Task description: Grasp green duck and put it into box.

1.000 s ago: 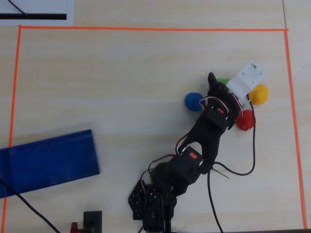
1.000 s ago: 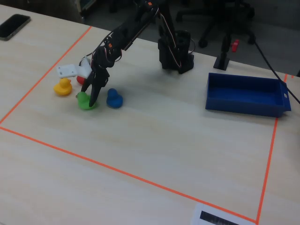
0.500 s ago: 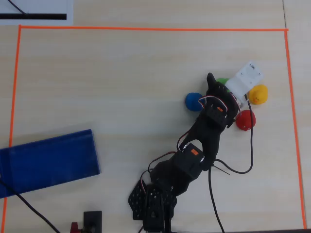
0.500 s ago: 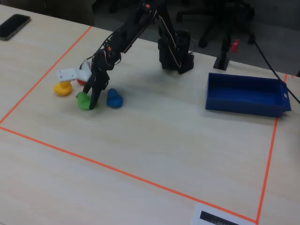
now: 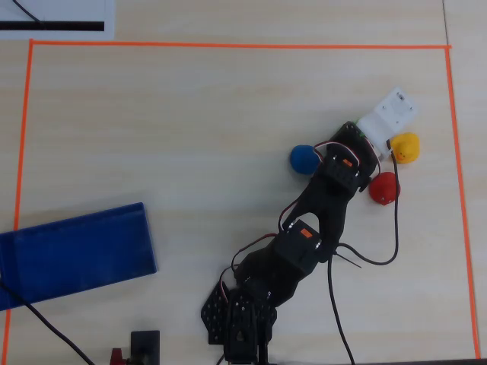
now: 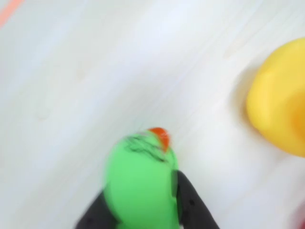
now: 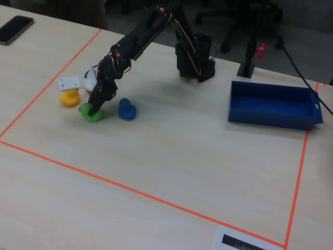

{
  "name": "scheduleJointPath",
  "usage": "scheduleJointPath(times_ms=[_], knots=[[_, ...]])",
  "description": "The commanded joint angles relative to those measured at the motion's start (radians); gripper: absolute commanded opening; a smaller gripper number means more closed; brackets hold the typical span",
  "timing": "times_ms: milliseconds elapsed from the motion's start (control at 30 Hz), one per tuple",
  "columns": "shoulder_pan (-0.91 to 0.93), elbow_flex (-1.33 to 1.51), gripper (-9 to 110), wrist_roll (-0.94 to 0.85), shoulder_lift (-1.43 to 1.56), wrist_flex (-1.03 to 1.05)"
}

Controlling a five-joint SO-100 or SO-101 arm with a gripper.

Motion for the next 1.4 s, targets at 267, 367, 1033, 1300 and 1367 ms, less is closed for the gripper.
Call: scheduleJointPath(times_ms=[267,367,1033,1300,1367], knots=[[-0.091,-0.140,0,0.221,0.351,0.428],[-0.204,-0.193,0,0.299,0.497,0.660],[-1.555,-0.224,0,0.808,0.577,1.278],[-1.822,-0.431,0,0.894,0.308,1.239],[-1.829,-0.439,0,0.896,0.268,1.221]])
